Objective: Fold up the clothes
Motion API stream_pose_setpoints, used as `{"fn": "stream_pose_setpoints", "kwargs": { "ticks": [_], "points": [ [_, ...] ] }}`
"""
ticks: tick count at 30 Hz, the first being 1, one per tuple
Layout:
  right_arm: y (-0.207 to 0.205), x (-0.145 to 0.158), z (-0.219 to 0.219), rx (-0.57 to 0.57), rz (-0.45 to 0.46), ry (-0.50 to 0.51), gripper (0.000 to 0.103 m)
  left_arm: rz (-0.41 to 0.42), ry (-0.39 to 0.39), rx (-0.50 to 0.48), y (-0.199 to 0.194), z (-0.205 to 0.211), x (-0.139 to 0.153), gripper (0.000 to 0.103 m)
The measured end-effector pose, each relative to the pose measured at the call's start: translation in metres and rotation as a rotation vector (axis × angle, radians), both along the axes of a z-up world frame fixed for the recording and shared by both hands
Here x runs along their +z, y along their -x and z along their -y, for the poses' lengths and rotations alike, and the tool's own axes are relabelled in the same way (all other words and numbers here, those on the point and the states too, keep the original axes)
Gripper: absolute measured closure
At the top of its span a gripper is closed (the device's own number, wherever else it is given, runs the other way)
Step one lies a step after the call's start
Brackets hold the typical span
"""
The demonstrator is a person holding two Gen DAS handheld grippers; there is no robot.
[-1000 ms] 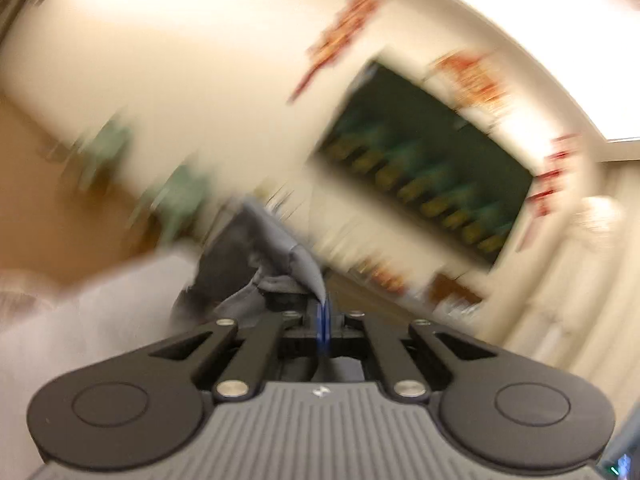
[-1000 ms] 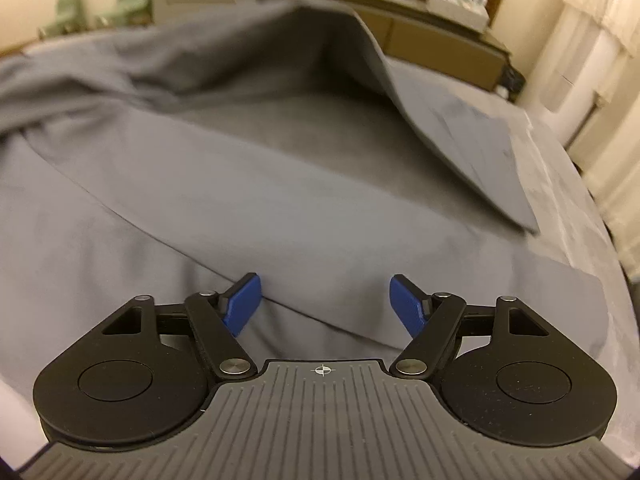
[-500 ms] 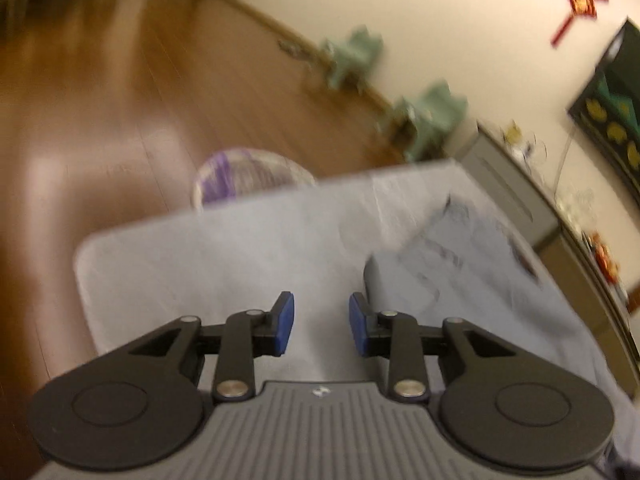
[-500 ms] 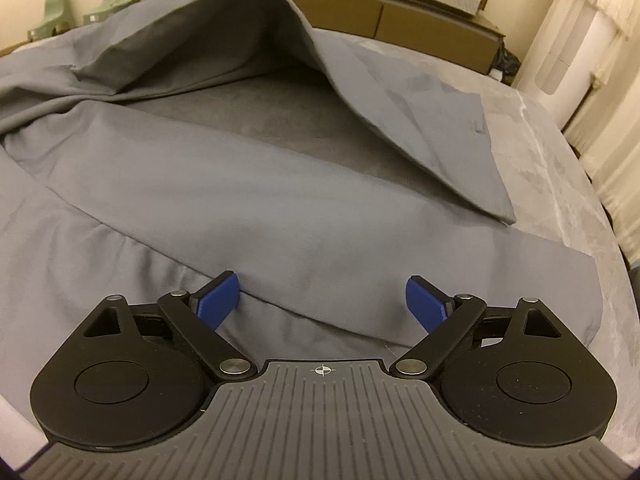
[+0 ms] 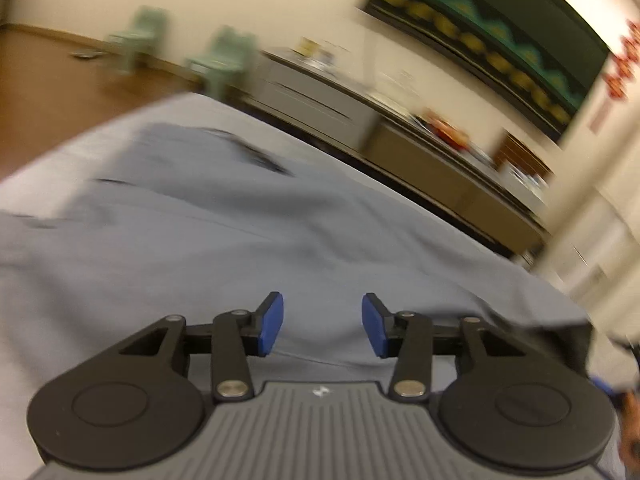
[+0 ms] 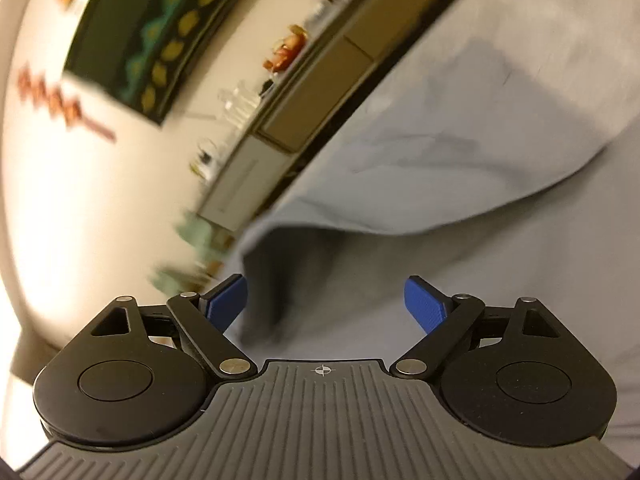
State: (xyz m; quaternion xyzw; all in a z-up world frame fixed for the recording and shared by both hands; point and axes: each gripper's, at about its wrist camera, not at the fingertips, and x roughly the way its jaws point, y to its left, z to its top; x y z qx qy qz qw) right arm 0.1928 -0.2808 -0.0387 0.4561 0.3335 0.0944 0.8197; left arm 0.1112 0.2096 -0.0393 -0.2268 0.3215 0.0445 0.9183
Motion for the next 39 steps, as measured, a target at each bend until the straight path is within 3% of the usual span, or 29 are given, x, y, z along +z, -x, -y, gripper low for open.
{"fn": "stream_pose_setpoints", "kwargs": {
  "ticks": [3,6,7,8,10,13,15,18,20,23,24,26,27,28,31,33,35,37,39],
  "points": [
    [-0.035,-0.012,-0.007,-0.033,-0.052,-0.060,0.015,-0.005,-0.019,-0.072,-0.027,0.030,-0.010,0.055],
    [-0.065,-0.026,-0.015,-0.078,-0.098,-0.046,0.022,-0.016,-0.027,-0.118,-0.040,0.048,-0.019,0.055],
    [-0.072,-0.030,-0.016,-0.088,-0.098,-0.030,0.030,-0.021,-0.026,-0.129,-0.043,0.052,-0.022,0.055],
    [-0.077,-0.031,-0.016,-0.090,-0.087,-0.013,0.054,-0.031,-0.028,-0.137,-0.049,0.057,-0.025,0.055],
    [-0.085,-0.030,-0.019,-0.063,-0.050,0.027,0.086,-0.049,-0.032,-0.142,-0.057,0.064,-0.030,0.055],
    [-0.083,-0.020,-0.028,-0.013,0.000,0.082,0.102,-0.066,-0.026,-0.129,-0.060,0.067,-0.031,0.055],
    [-0.070,0.001,-0.032,0.001,0.050,0.111,0.103,-0.061,-0.008,-0.103,-0.057,0.063,-0.027,0.055],
    [-0.030,0.059,-0.038,0.008,0.209,0.165,0.103,-0.038,0.047,-0.052,-0.046,0.051,-0.019,0.054],
    [0.019,0.096,-0.044,0.050,0.354,0.220,0.103,-0.030,0.095,-0.033,-0.042,0.044,-0.017,0.054],
    [0.097,0.112,-0.046,0.080,0.450,0.389,0.103,-0.053,0.147,-0.031,-0.042,0.037,-0.022,0.053],
    [0.110,0.102,-0.040,0.072,0.400,0.407,0.103,-0.059,0.164,-0.037,-0.044,0.038,-0.024,0.053],
    [0.108,0.050,-0.013,0.017,0.130,0.359,0.103,-0.072,0.198,-0.049,-0.046,0.039,-0.028,0.052],
    [0.107,0.036,-0.005,-0.002,0.061,0.345,0.103,-0.078,0.215,-0.055,-0.048,0.039,-0.029,0.050],
    [0.108,0.036,-0.004,-0.013,0.061,0.343,0.102,-0.084,0.232,-0.061,-0.049,0.040,-0.031,0.047],
    [0.110,0.036,-0.001,-0.044,0.061,0.338,0.081,-0.098,0.273,-0.067,-0.056,0.040,-0.035,0.035],
    [0.111,0.036,0.001,-0.065,0.061,0.334,0.080,-0.110,0.307,-0.029,-0.062,0.032,-0.037,0.029],
    [0.112,0.036,0.003,-0.087,0.062,0.331,0.080,-0.125,0.354,0.020,-0.065,0.020,-0.041,0.029],
    [0.116,0.052,-0.020,-0.043,0.129,0.435,0.080,-0.127,0.419,0.095,-0.062,0.003,-0.044,0.029],
    [0.113,0.059,-0.057,0.065,0.198,0.528,0.072,-0.087,0.473,0.145,-0.053,-0.018,-0.043,0.029]
  ]
}}
